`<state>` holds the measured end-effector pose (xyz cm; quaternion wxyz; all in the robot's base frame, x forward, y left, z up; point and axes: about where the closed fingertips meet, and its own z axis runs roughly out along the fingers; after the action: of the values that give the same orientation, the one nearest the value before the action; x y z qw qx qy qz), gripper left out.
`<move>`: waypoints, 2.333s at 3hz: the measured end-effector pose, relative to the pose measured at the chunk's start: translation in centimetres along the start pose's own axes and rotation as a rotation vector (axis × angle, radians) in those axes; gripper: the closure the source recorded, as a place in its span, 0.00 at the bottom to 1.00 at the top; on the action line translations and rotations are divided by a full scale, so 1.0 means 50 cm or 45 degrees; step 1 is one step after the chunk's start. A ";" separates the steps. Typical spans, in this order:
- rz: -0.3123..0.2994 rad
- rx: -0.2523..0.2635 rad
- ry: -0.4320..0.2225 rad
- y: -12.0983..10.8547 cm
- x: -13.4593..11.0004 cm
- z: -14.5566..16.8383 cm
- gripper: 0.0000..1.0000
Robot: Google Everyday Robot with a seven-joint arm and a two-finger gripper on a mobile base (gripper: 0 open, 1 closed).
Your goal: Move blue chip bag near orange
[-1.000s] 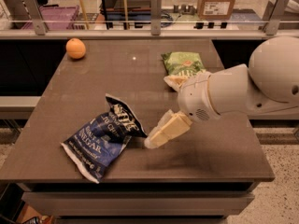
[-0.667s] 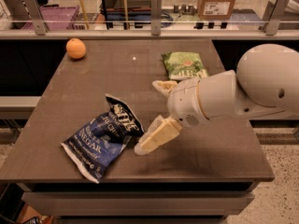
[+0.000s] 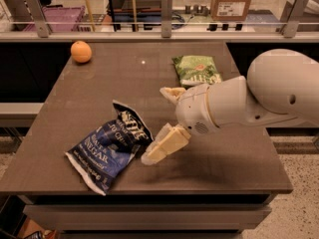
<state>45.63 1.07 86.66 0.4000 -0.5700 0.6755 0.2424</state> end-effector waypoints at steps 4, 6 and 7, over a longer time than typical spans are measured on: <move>-0.007 -0.110 -0.097 0.060 -0.025 0.104 0.23; -0.017 -0.114 -0.092 0.064 -0.030 0.105 0.69; -0.023 -0.116 -0.091 0.066 -0.033 0.106 0.92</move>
Offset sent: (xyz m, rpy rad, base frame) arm 0.0039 0.0300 -0.0286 0.0209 0.0509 0.0607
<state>43.88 6.95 84.59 0.3996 -0.5846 0.6440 0.2896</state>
